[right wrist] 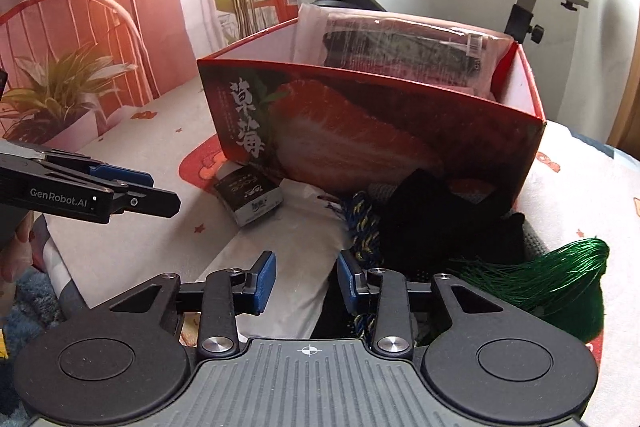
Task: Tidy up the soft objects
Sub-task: 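Move the right tool to the white foil pouch while the left tool follows alongside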
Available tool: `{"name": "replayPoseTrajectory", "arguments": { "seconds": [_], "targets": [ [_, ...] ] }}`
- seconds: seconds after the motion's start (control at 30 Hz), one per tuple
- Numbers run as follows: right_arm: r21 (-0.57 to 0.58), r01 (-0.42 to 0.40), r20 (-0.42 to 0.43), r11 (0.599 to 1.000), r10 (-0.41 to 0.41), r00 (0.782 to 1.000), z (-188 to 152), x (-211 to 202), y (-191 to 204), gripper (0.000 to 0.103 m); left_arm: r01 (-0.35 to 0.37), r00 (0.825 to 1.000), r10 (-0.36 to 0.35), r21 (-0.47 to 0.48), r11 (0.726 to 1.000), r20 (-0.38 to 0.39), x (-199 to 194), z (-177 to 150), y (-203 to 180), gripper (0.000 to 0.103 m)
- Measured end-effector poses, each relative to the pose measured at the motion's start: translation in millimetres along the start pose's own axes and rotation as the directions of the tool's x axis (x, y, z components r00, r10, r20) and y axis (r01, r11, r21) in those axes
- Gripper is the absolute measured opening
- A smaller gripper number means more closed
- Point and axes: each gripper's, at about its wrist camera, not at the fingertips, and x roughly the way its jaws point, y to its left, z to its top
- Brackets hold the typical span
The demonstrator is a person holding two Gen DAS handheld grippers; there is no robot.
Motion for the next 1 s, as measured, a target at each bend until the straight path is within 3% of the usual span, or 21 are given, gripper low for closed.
{"name": "replayPoseTrajectory", "arguments": {
  "seconds": [0.23, 0.47, 0.63, 0.97, 1.0],
  "targets": [
    [0.025, -0.01, -0.033, 1.0, 0.011, 0.999, -6, 10, -1, 0.031, 0.019, 0.999, -0.019, 0.0, 1.0, -0.026, 15, 7, 4, 0.06],
    [0.06, -0.041, -0.076, 0.997, 0.045, 0.996, -11, 24, -3, 0.033, 0.124, 0.99, -0.125, -0.006, 0.992, -0.061, 28, 3, -10, 0.059],
    [0.103, -0.038, -0.095, 0.994, 0.048, 0.994, -18, 33, -9, 0.035, 0.156, 0.982, -0.156, -0.011, 0.988, -0.105, 44, -6, -21, 0.058],
    [0.202, -0.083, -0.095, 0.976, 0.104, 0.99, -22, 37, -21, 0.039, 0.153, 0.979, -0.156, -0.031, 0.988, -0.13, 61, -9, -24, 0.057],
    [0.212, -0.091, -0.095, 0.973, 0.114, 0.989, -22, 37, -21, 0.039, 0.154, 0.979, -0.156, -0.028, 0.988, -0.133, 61, -9, -24, 0.053]
  ]
}}
